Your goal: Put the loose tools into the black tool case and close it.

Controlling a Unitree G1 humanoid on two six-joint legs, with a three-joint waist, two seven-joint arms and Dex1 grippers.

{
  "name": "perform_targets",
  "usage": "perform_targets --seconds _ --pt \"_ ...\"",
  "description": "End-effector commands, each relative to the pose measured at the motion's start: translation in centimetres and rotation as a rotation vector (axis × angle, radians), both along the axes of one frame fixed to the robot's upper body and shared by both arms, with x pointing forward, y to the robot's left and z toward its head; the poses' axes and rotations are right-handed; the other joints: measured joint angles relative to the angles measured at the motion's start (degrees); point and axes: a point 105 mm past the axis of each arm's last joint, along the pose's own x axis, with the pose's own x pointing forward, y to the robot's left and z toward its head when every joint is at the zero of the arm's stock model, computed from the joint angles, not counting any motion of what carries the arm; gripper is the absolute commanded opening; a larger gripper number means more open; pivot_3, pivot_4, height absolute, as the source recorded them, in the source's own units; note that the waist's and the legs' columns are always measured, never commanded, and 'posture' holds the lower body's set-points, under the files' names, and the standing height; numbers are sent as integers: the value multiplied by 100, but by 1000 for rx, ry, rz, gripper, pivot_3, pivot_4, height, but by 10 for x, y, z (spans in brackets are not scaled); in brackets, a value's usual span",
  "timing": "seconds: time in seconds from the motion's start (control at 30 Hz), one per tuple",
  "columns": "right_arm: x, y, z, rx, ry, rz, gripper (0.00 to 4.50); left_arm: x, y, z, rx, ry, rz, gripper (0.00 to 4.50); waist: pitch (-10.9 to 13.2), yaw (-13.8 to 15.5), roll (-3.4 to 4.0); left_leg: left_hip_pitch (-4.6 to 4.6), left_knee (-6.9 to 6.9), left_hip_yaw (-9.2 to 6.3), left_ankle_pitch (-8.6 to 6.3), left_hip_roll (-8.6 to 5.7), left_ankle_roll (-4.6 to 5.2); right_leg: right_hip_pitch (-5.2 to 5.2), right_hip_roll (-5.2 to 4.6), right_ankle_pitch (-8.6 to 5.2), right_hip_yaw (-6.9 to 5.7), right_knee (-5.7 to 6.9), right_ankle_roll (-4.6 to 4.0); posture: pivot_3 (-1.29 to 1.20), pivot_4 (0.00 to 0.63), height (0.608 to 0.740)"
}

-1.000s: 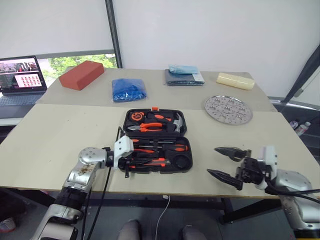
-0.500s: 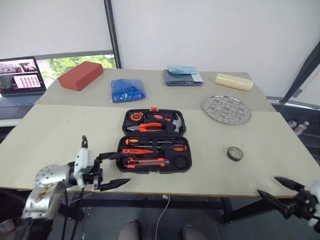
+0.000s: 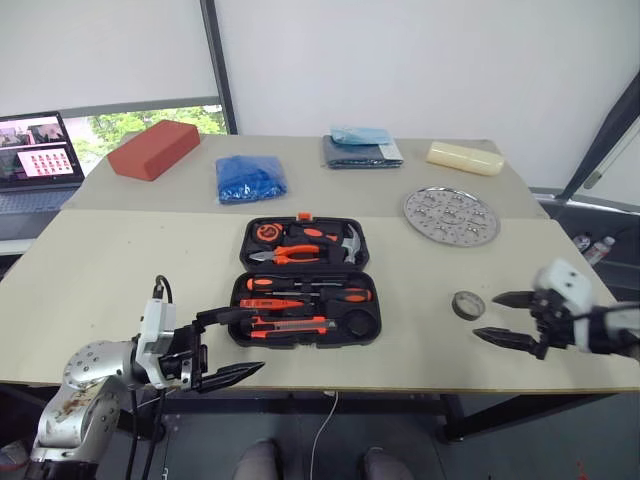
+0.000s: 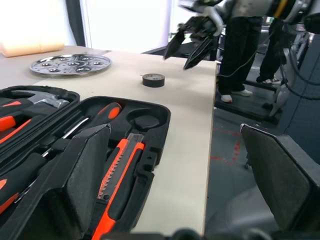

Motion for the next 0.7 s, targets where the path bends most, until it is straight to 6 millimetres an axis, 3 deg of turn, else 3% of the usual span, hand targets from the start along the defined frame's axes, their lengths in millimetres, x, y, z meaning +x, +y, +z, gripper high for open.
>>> perform_targets --seconds 0.03,0.13,0.23,0.5,0.6,0.7 --pt "18 -4 -7 -95 50 -13 4500 -1 -7 9 3 -46 -10 4455 1 14 0 -23 0 -1 0 -1 1 -18 2 20 0 1 -1 0 150 740" --pt "26 -7 -14 -155 103 -13 4500 -3 -10 11 7 -55 -13 4455 2 34 -2 -32 3 -1 -5 -1 8 -23 4 28 0 -2 12 0 150 740" --pt "34 -11 -16 -204 106 -5 3746 -6 -11 12 10 -59 -16 4500 2 50 -2 -34 4 0 -6 -1 8 -24 4 28 0 -3 12 0 150 740" --pt "46 4 -10 -194 70 118 1029 -10 -12 15 6 -80 -12 4500 3 30 -1 -29 18 2 -5 2 8 -22 6 4 1 2 21 0 150 740" --pt "42 25 3 -115 52 245 68 -10 -10 15 7 -83 -2 4500 3 29 -1 -29 19 2 -5 2 8 -20 6 5 1 3 24 0 150 740" --pt "31 76 31 90 27 421 68 -11 -7 13 11 -82 14 4500 4 0 0 -29 18 1 -5 3 8 -21 8 12 1 5 29 0 150 740"
